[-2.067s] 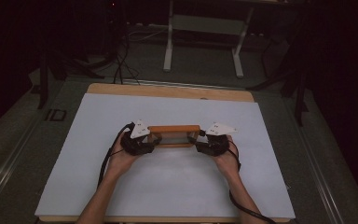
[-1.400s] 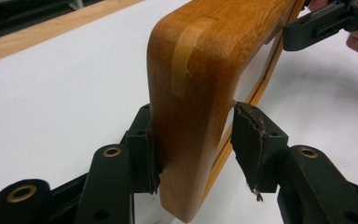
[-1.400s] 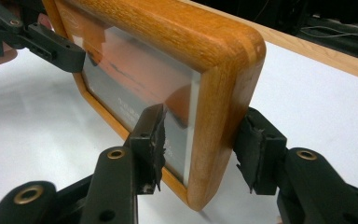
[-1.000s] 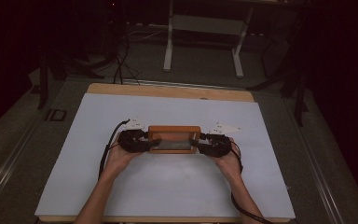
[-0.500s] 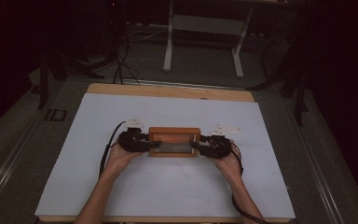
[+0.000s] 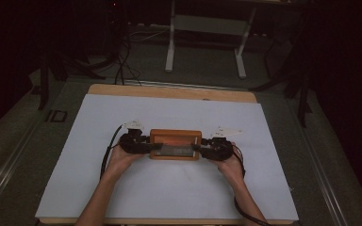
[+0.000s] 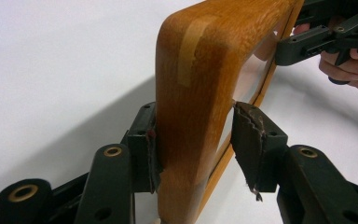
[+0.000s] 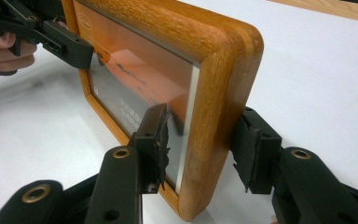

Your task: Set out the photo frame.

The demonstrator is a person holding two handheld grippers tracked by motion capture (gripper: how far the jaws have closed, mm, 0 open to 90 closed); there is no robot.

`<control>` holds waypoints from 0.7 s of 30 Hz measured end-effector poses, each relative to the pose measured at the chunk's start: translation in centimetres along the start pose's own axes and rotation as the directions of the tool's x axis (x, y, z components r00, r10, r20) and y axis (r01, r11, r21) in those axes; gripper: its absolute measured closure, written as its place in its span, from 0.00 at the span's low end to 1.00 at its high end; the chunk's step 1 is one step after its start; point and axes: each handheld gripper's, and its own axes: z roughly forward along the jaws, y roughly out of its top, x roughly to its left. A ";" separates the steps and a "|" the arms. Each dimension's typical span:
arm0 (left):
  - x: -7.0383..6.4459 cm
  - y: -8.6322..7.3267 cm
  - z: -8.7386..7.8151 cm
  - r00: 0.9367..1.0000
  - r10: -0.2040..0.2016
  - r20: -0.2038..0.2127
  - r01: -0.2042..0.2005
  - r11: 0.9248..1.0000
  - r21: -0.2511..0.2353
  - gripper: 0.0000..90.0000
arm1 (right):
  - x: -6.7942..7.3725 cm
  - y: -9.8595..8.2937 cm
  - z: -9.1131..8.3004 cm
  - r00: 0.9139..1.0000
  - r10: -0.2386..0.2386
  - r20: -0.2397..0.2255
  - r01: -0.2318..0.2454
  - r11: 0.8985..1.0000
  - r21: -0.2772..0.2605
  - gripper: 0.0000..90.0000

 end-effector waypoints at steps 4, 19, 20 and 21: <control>0.0 -0.1 0.1 1.000 -0.003 -0.004 0.003 1.000 -0.007 0.60 | -0.1 0.0 0.0 1.000 0.003 -0.001 -0.003 1.000 0.000 0.64; 0.1 -0.2 0.2 0.999 -0.009 -0.042 0.009 1.000 0.008 0.57 | -0.3 -0.1 0.0 1.000 -0.012 -0.001 0.012 1.000 0.010 0.64; 0.1 -0.2 0.2 0.999 -0.009 -0.041 0.009 1.000 0.008 0.58 | -0.3 -0.2 0.0 1.000 -0.011 -0.004 0.011 1.000 0.010 0.63; 0.1 -0.2 0.1 0.999 -0.006 -0.044 0.007 1.000 0.011 0.58 | -0.3 -0.1 0.0 1.000 -0.010 -0.007 0.010 1.000 0.010 0.60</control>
